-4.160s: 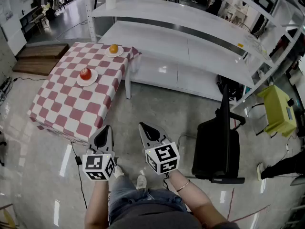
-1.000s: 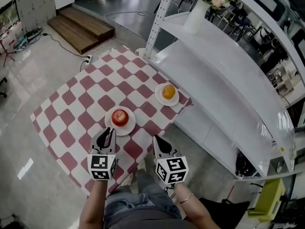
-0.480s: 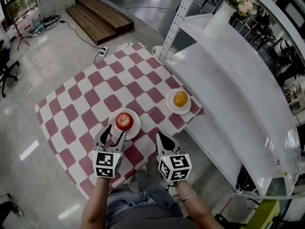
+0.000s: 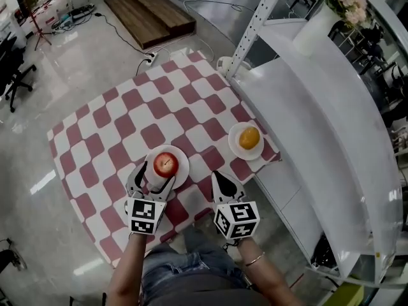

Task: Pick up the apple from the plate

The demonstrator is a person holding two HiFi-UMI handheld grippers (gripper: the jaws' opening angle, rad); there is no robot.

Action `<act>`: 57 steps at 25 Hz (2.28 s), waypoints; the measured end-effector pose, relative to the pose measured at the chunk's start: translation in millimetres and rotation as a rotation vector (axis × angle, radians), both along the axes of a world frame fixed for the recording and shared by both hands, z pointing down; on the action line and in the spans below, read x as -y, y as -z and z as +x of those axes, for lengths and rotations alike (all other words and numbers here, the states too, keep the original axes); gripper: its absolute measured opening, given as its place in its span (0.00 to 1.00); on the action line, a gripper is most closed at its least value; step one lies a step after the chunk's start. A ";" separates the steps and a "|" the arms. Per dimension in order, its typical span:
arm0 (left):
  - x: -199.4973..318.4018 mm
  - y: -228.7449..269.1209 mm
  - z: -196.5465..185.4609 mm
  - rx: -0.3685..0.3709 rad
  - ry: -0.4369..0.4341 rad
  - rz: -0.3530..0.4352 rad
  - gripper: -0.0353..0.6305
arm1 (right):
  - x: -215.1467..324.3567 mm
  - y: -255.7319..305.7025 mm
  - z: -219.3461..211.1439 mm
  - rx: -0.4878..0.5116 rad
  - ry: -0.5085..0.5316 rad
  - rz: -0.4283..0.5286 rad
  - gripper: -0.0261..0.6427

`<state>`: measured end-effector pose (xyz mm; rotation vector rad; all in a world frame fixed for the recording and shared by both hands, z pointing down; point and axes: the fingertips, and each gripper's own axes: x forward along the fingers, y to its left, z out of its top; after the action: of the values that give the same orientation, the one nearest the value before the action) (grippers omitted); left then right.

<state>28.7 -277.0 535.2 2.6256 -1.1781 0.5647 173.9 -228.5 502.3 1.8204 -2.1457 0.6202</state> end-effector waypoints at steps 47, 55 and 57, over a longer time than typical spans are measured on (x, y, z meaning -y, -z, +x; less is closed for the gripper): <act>56.9 27.7 27.3 -0.008 0.158 0.037 0.63 | 61.3 -5.7 11.7 0.046 0.202 -0.012 0.05; 67.7 60.2 20.3 -0.032 0.185 0.085 0.63 | 66.8 8.4 7.0 0.040 0.220 0.024 0.05; 68.3 67.6 19.9 -0.033 0.185 0.096 0.63 | 68.5 12.5 4.8 0.035 0.227 0.035 0.05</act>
<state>48.5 -345.3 467.5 2.5546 -1.4519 0.4390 178.7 -296.9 489.8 1.5616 -2.3551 0.5684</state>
